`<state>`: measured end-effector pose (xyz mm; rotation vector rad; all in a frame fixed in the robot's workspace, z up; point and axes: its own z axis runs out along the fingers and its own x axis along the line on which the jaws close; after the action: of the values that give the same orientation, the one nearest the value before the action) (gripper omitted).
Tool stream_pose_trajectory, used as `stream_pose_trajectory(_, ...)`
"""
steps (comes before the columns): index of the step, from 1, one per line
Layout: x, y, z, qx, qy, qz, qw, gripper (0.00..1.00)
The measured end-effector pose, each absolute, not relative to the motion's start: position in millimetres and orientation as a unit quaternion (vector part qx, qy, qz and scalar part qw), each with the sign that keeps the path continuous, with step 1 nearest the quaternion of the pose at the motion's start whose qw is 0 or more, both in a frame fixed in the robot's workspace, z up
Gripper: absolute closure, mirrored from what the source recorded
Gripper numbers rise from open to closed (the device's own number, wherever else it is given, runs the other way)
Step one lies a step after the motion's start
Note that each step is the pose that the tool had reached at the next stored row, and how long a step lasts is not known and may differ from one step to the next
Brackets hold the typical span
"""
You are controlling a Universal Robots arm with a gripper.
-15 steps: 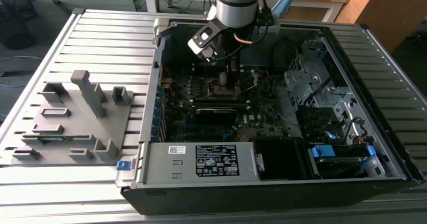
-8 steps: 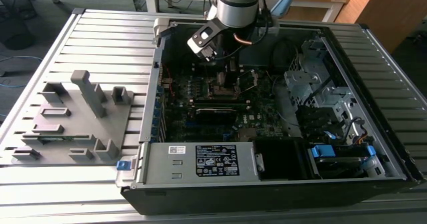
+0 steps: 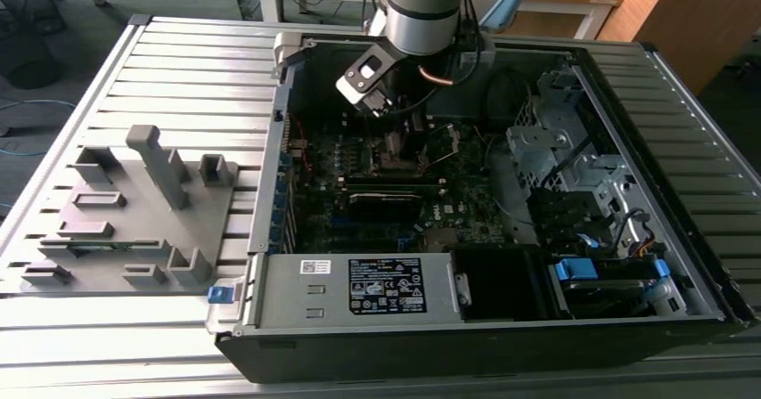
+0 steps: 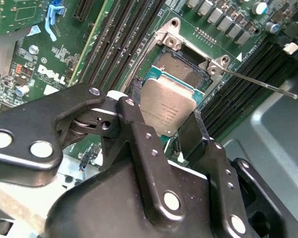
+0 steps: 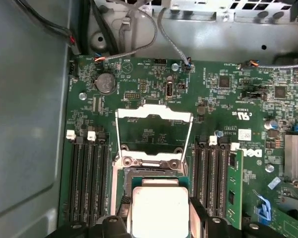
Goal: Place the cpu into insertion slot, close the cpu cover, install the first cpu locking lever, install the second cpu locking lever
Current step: 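Place the cpu into insertion slot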
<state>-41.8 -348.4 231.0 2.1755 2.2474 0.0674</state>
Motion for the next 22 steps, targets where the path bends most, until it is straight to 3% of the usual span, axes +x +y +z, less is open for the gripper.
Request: stream_pose_trajectory(22, -44, -344, 211, 0.695, 0.718, 0.022, 0.007, 0.46)
